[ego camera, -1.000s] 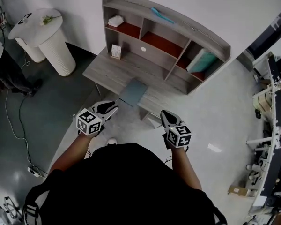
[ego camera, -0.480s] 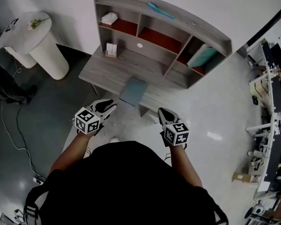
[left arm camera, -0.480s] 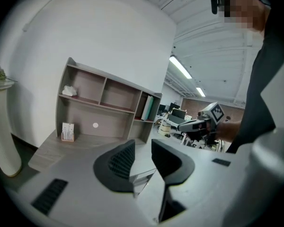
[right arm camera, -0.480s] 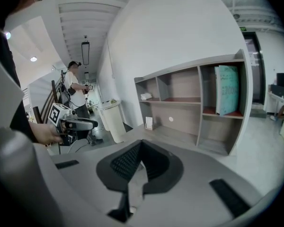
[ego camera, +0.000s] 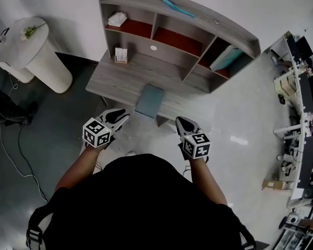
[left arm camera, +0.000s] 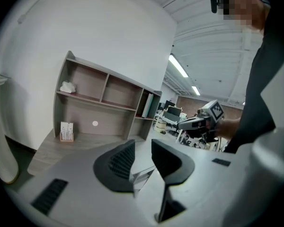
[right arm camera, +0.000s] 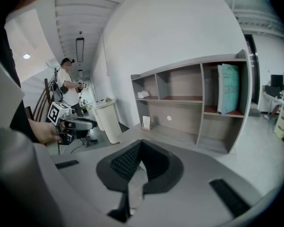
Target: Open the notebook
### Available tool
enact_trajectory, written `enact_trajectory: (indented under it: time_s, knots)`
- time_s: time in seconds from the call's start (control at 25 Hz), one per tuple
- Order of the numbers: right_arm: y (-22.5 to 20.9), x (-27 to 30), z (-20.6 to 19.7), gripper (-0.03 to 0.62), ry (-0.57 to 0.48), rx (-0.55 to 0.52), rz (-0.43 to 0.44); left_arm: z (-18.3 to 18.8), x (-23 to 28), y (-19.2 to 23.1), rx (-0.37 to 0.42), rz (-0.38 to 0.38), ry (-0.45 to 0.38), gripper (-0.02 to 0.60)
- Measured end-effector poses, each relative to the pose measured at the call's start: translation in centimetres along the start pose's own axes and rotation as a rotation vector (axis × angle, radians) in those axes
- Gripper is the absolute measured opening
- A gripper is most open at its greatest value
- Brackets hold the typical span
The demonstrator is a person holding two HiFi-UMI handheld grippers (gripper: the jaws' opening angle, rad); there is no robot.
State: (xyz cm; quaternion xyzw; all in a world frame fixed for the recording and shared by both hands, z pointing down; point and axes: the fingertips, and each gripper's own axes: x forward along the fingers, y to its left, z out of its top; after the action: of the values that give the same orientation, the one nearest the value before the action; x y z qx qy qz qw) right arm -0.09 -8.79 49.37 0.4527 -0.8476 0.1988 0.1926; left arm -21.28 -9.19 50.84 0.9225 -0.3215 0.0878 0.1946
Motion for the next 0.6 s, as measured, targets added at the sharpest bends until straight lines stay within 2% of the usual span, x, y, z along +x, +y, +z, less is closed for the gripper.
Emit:
enact_trajectory:
  time_s: [0.24,0.6]
  knots:
    - [1.5,1.1,-0.1,0.000,0.023,0.006,-0.023,-0.2,-0.1,1.9,-0.002,-0.033,0.024,0.114]
    - [1.5,1.1,-0.6,0.000,0.032,0.032,-0.053,-1.4,0.7,2.6,-0.005,-0.069,0.061,0.114]
